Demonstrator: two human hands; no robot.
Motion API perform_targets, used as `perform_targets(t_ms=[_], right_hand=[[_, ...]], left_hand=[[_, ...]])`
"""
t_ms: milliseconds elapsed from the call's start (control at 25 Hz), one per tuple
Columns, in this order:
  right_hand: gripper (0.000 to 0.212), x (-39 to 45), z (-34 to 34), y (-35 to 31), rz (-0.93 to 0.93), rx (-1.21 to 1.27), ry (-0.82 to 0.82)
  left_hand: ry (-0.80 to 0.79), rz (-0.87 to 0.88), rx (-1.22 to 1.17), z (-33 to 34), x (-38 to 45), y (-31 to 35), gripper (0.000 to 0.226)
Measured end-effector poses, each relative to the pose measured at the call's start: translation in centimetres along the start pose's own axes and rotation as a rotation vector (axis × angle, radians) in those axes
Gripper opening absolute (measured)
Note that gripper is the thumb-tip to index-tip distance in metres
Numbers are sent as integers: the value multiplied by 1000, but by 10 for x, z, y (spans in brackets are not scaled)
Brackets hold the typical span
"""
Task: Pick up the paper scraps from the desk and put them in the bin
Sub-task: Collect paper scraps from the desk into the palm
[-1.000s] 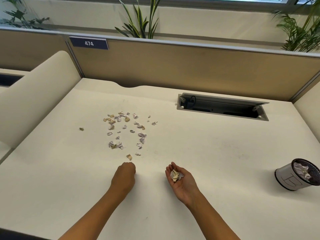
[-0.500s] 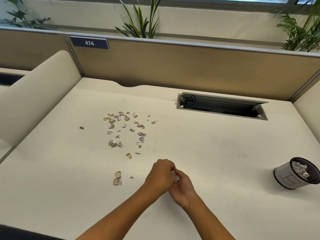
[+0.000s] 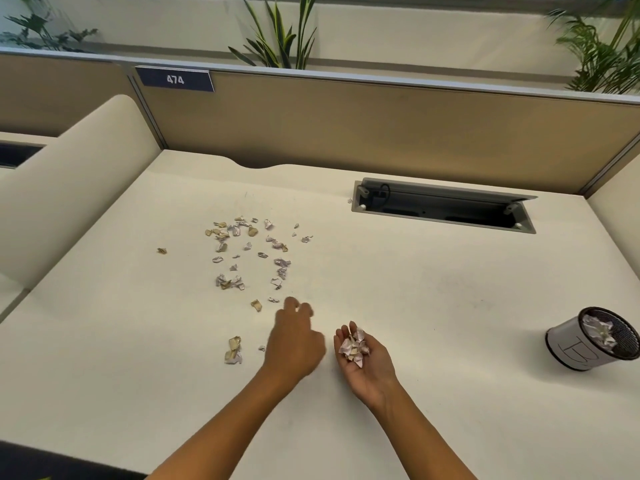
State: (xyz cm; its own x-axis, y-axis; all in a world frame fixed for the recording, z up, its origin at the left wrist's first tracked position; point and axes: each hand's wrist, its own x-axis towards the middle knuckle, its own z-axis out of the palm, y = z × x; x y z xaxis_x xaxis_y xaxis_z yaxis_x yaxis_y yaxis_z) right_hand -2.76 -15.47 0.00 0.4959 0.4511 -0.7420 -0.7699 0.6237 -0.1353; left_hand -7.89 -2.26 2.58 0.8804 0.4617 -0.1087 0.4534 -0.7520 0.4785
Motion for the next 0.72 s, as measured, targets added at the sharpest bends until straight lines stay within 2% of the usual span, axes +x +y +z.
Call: perform_targets(t_ms=[120,160,240,320,560,640,720], right_hand=[[22,-1,0,2,10,8,6],[22,-1,1,3,16,6,6],[22,0,1,5,24,1,4],[21,1,1,8,32,-4,5],[20,3,4,15,53,-29,-7],[19,3,4,16,51,-39,-9],[19,2,3,15,50,-44,-9]], left_hand=[[-153,-363,214,0,2,-40,61],[-195,-460,214,0,-1,-50,66],[-235,-547,161,4,-11,-63,73],[-217,-520,147,12,-18,-70,74],[-144,-207,216,24,-27,-54,55],[-65,-128,223,22,-29,-52,41],[-61,-70,254,18,-30,-49,29]])
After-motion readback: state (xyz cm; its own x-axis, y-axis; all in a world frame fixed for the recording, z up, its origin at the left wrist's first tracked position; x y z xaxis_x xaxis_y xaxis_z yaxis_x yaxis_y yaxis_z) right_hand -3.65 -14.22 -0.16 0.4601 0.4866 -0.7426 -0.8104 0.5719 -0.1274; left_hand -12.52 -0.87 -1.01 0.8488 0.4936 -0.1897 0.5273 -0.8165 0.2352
